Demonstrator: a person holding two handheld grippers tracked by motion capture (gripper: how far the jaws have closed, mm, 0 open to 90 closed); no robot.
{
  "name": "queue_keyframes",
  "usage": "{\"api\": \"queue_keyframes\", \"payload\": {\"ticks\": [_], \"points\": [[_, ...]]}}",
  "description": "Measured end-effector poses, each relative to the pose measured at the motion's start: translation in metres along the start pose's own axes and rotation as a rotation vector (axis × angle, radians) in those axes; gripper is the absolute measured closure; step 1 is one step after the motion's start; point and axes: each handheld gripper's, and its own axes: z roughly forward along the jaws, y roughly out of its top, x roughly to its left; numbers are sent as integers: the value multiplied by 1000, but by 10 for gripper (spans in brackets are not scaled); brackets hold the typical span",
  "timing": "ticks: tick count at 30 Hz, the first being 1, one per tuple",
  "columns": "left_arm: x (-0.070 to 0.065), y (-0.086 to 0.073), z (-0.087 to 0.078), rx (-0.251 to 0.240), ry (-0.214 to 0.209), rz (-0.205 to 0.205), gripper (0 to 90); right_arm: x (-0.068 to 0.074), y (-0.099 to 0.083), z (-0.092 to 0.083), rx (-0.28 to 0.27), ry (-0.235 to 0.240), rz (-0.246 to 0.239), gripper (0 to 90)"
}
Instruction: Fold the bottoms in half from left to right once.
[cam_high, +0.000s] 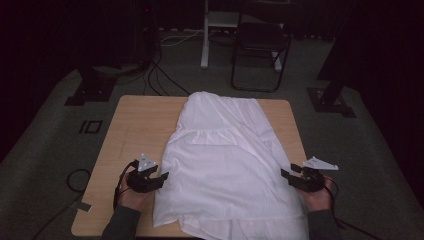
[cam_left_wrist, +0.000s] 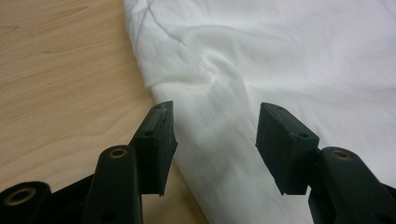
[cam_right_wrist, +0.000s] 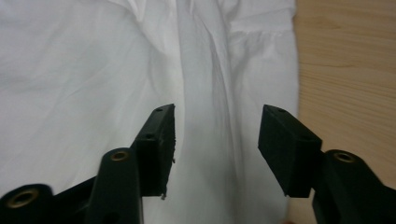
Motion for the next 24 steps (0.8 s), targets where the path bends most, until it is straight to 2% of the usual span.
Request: {"api": "queue_keyframes", "payload": {"ticks": [2,6,9,11,12,14,16,19,21,22,23,24], "points": [[3,1,7,10,4,-13,469,-1,7,15,18,-11,-8,417],[6,-2,22,49,8,-27,462,-5,23,43,56,10,3,397],[5,-5,29,62,0,-34,462,-3,33,59,91,-2,-16,424],[3,-6,31,68,-2,-25,462,-3,38,67,110,-9,-17,461],[2,-6,31,67,-5,-21,461,-4,39,70,119,-5,-12,502],[0,-7,31,70,-1,-9,457,-4,40,74,140,12,-20,697],[-2,-7,32,71,-2,-1,445,-2,40,72,139,21,-37,839],[-6,-9,33,70,-8,10,429,6,41,56,71,14,-61,882],[-9,-9,34,72,-4,29,418,14,43,32,-44,-5,-66,887],[-10,-10,34,73,-3,35,414,18,42,14,-126,-24,-56,887],[-12,-11,34,81,-3,46,412,20,41,4,-171,-44,-47,887],[-12,-11,34,81,-3,46,411,20,41,4,-171,-44,-47,887]]}}
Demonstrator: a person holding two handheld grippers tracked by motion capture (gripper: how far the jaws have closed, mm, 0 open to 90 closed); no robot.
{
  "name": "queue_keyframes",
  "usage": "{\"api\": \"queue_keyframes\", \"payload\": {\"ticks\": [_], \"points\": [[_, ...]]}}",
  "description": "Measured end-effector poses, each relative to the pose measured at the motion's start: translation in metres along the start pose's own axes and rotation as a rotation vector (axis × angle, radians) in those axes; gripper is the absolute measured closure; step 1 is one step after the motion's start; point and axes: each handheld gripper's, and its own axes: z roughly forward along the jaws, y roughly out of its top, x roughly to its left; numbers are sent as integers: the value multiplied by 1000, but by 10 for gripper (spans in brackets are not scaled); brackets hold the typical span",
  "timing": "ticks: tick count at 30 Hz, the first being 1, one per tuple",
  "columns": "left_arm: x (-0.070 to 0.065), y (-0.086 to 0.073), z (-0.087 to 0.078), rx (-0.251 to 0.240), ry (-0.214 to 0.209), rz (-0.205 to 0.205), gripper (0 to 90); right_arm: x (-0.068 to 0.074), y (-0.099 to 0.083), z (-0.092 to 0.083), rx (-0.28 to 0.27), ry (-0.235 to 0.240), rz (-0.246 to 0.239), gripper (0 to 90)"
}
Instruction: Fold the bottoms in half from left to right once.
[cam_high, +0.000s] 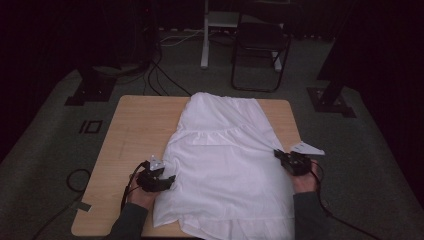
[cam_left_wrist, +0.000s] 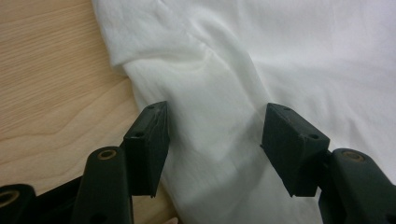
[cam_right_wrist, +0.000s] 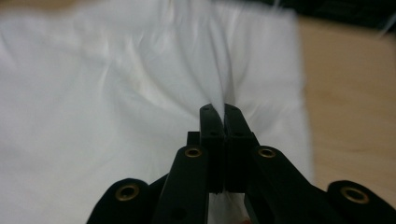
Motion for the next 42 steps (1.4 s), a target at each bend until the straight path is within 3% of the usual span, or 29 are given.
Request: {"api": "queue_keyframes", "payload": {"ticks": [1,2,5,7,10,15,19,26,27,29,30,32,35,40,42], "points": [[-2,-1,1,4,-2,8,411,0,-2,-20,-69,-46,26,887],[-3,-2,1,12,-4,16,406,-4,-7,-33,-83,-112,37,887],[-2,-3,1,10,-10,14,398,-18,-24,-35,3,-181,44,886],[3,0,-2,-13,-21,-17,398,-27,-39,-24,93,-181,59,884],[11,8,-4,-49,-21,-58,400,-32,-57,-6,185,-165,70,882],[30,26,16,-48,-40,-133,393,-30,-61,7,251,-153,53,881],[39,33,33,-52,-139,-195,399,-28,-65,13,276,-148,46,880],[26,40,44,-21,-185,-143,454,-30,-63,15,279,-137,54,878],[24,42,45,-17,-188,-137,492,-30,-63,15,277,-135,53,878],[21,43,47,-4,-191,-110,653,-31,-63,16,277,-133,61,878],[20,43,47,-3,-202,-111,776,-31,-62,17,276,-129,64,878],[22,41,44,-19,-232,-130,860,-32,-61,18,278,-129,68,878],[23,36,23,-54,-216,-137,869,-30,-60,17,285,-134,61,878],[23,27,-25,-76,-166,-108,872,-23,-53,1,249,-108,58,879],[20,26,-42,-73,-122,-91,873,-14,-48,-8,237,-104,43,882]]}}
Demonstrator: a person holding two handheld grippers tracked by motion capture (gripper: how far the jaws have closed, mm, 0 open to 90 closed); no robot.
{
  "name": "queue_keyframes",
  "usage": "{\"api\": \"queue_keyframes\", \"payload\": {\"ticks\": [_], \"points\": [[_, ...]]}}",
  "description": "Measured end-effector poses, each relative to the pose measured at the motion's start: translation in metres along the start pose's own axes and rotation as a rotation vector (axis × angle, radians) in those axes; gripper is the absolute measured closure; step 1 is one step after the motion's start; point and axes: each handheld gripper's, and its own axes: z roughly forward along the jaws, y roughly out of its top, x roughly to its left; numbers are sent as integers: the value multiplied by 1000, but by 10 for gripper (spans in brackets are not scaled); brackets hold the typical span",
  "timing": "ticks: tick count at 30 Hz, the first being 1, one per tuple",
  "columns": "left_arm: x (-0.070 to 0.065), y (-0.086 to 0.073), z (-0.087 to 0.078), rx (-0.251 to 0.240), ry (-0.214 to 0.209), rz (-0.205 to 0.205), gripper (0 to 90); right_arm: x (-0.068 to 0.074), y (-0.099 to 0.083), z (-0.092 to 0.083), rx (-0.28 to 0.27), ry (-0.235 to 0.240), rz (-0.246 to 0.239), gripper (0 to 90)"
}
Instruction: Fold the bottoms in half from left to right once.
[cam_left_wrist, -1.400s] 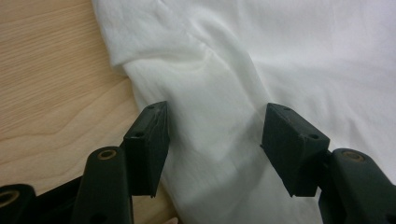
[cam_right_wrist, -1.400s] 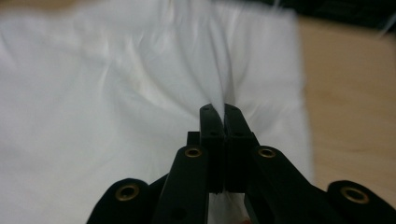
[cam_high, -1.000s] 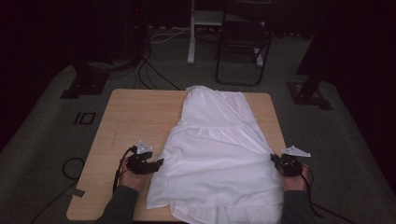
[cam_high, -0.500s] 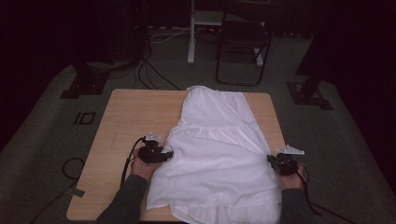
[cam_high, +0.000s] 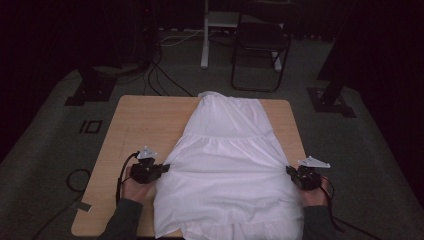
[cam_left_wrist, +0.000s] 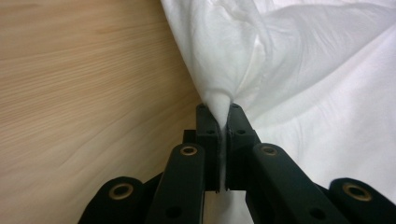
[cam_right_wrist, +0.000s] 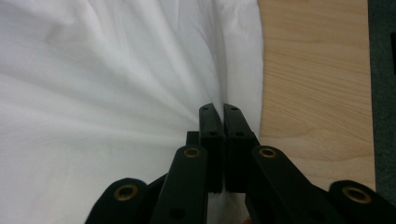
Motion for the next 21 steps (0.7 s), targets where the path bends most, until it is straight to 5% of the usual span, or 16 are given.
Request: {"api": "queue_keyframes", "payload": {"ticks": [5,10,12,16,21], "points": [[-7,-6,-34,-14,25,-13,873,18,1,-32,-56,8,-24,887],[-12,-13,-18,51,-5,10,848,17,-18,-35,20,-2,-10,887],[-10,-14,-12,46,0,-5,740,17,-25,-26,61,3,-2,887],[2,-10,-16,-18,5,-44,594,21,-31,-11,121,-5,-32,886],[17,10,-18,-122,23,-66,538,22,-31,-9,129,-9,-43,885]]}}
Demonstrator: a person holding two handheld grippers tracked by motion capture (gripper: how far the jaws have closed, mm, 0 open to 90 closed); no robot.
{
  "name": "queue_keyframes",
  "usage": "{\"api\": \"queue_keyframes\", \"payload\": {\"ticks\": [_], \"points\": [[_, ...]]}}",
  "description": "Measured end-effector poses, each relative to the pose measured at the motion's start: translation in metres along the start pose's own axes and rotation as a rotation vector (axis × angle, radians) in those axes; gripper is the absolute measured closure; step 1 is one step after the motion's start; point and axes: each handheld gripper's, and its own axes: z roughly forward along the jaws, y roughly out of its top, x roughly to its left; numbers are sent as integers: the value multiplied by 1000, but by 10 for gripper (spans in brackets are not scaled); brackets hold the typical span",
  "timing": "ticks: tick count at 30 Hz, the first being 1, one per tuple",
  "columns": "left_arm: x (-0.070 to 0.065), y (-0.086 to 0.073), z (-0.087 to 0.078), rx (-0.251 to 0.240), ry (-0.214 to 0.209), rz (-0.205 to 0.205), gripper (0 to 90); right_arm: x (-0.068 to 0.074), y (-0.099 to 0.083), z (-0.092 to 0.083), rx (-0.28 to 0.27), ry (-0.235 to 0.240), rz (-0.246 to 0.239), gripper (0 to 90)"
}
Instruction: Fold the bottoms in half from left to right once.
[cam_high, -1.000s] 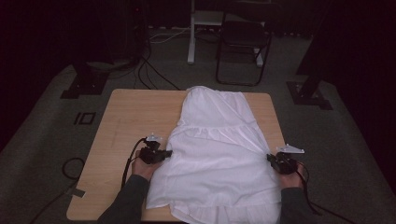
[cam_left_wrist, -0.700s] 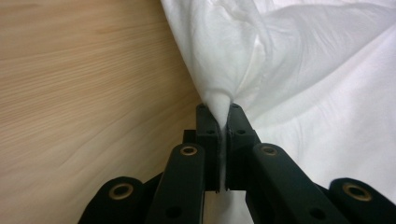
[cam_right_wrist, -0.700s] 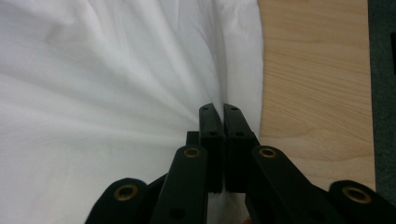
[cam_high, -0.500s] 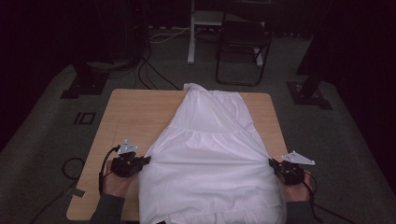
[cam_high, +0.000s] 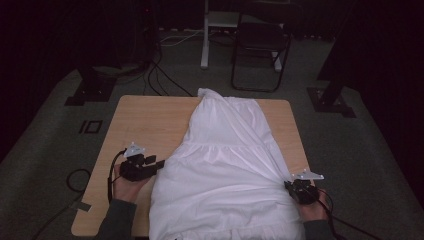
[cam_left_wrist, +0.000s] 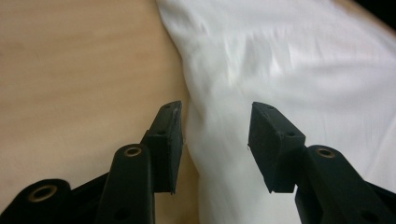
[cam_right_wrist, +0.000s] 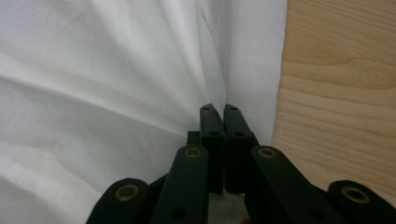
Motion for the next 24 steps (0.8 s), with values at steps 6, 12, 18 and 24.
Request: {"api": "queue_keyframes", "payload": {"ticks": [6,12,18,24], "points": [[1,25,43,57,-3,18,525,-3,-1,1,-14,23,24,882],[-11,20,104,190,12,72,515,-9,1,2,-16,76,49,775],[-12,16,118,229,28,84,514,-10,33,-5,-109,118,24,528],[-4,26,112,203,40,62,513,-11,86,17,-152,140,-18,520]]}}
